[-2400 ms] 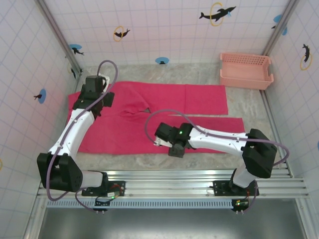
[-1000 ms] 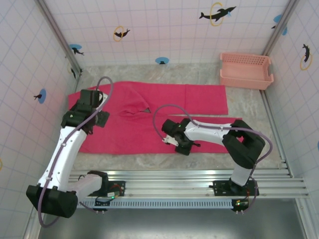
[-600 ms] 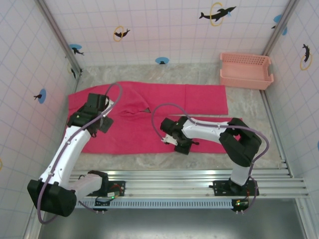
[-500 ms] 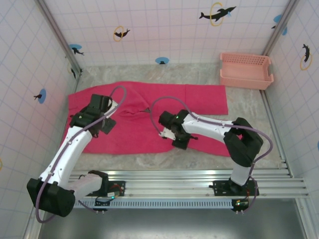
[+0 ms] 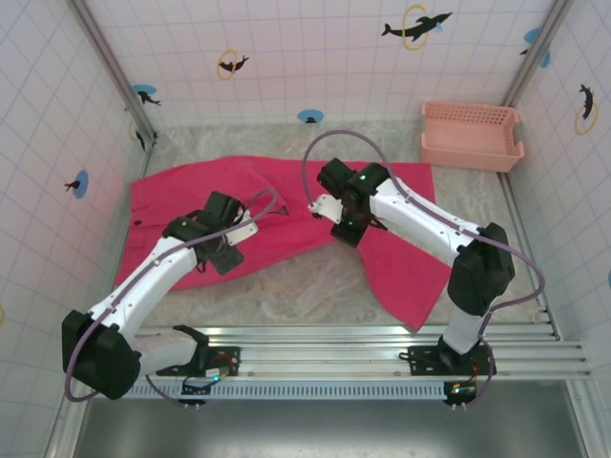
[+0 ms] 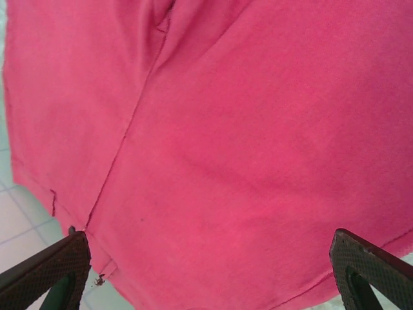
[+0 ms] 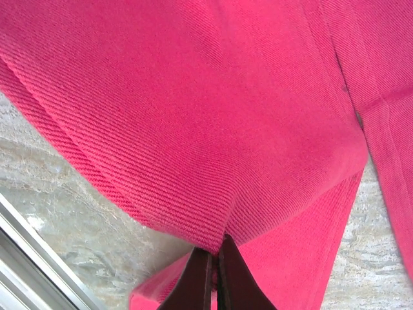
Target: Roll up the long pants
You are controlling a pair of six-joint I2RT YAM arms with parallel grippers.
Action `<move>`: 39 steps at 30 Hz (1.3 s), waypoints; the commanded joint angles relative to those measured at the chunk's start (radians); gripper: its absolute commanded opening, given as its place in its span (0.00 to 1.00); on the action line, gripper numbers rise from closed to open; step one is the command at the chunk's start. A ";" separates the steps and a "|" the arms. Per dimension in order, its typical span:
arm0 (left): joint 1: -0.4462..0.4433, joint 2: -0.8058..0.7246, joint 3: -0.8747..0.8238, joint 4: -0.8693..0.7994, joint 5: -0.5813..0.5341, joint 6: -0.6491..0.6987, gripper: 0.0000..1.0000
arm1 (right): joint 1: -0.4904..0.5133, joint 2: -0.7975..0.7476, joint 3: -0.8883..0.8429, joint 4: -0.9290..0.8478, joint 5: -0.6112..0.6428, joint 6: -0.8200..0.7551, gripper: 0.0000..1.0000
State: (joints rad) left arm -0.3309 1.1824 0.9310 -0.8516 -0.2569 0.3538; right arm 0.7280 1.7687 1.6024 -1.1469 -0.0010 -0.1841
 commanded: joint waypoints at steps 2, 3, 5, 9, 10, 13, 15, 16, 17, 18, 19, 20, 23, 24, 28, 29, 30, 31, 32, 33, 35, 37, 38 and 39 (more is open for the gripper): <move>-0.013 0.009 -0.028 -0.024 0.066 0.025 0.98 | -0.049 0.003 0.074 -0.042 -0.031 -0.007 0.00; -0.016 0.005 -0.038 -0.022 0.077 0.025 0.97 | -0.057 0.004 0.080 -0.043 -0.042 -0.006 0.00; -0.025 -0.015 -0.049 -0.051 0.099 0.017 0.98 | -0.071 0.002 0.088 -0.043 -0.049 -0.001 0.00; -0.033 -0.133 -0.117 -0.092 0.143 0.030 0.97 | -0.090 -0.002 0.090 -0.036 -0.069 0.003 0.00; -0.034 -0.163 -0.119 -0.112 0.156 0.027 0.98 | -0.096 0.001 0.092 -0.034 -0.076 0.004 0.00; -0.034 -0.197 -0.105 -0.164 0.192 0.043 0.97 | -0.105 0.011 0.103 -0.031 -0.088 0.011 0.00; -0.034 -0.190 -0.112 -0.166 0.237 0.068 0.97 | -0.107 0.017 0.109 -0.027 -0.098 0.015 0.00; -0.033 -0.175 -0.113 -0.162 0.252 0.073 0.98 | -0.107 0.020 0.115 -0.025 -0.100 0.016 0.00; -0.035 -0.157 -0.113 -0.157 0.255 0.073 0.98 | -0.107 0.024 0.119 -0.026 -0.102 0.018 0.00; -0.036 -0.137 -0.113 -0.152 0.267 0.077 0.97 | -0.108 0.025 0.123 -0.026 -0.103 0.017 0.00; -0.041 -0.117 -0.110 -0.147 0.277 0.080 0.97 | -0.108 0.027 0.126 -0.024 -0.105 0.017 0.00; -0.044 -0.097 -0.111 -0.138 0.274 0.076 0.97 | -0.109 0.028 0.129 -0.023 -0.110 0.017 0.00; -0.046 -0.055 -0.128 -0.087 0.223 0.047 0.97 | -0.115 0.029 0.141 -0.023 -0.127 0.022 0.00; -0.046 -0.043 -0.144 -0.058 0.197 0.037 0.97 | -0.116 0.027 0.143 -0.023 -0.134 0.022 0.00; -0.044 0.019 -0.193 0.011 0.094 0.033 0.97 | -0.122 0.020 0.144 -0.022 -0.154 0.020 0.00; -0.044 0.040 -0.197 0.019 0.075 0.030 0.95 | -0.124 0.017 0.144 -0.022 -0.155 0.020 0.00; -0.045 0.060 -0.198 0.024 0.061 0.024 0.91 | -0.126 0.014 0.142 -0.023 -0.164 0.017 0.00; -0.042 0.077 -0.196 0.029 0.043 0.017 0.83 | -0.130 0.011 0.139 -0.023 -0.174 0.016 0.00; -0.033 0.088 -0.197 0.038 0.029 0.013 0.62 | -0.131 0.008 0.138 -0.022 -0.177 0.015 0.00; -0.019 0.098 -0.197 0.050 -0.004 0.003 0.37 | -0.133 0.006 0.133 -0.022 -0.177 0.013 0.00; 0.021 0.106 -0.199 0.074 -0.058 -0.014 0.04 | -0.134 -0.004 0.123 -0.023 -0.181 0.012 0.00; 0.065 0.109 -0.198 0.094 -0.088 -0.025 0.00 | -0.138 -0.012 0.109 -0.021 -0.182 0.012 0.00; 0.077 0.108 -0.194 0.096 -0.093 -0.026 0.00 | -0.140 -0.015 0.101 -0.022 -0.181 0.011 0.00; 0.080 0.104 -0.188 0.092 -0.105 -0.022 0.00 | -0.142 -0.018 0.093 -0.023 -0.178 0.012 0.00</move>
State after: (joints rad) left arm -0.2764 1.2846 0.7395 -0.7742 -0.2718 0.3565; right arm 0.5983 1.7901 1.7065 -1.1595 -0.1780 -0.1730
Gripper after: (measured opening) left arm 0.049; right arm 0.054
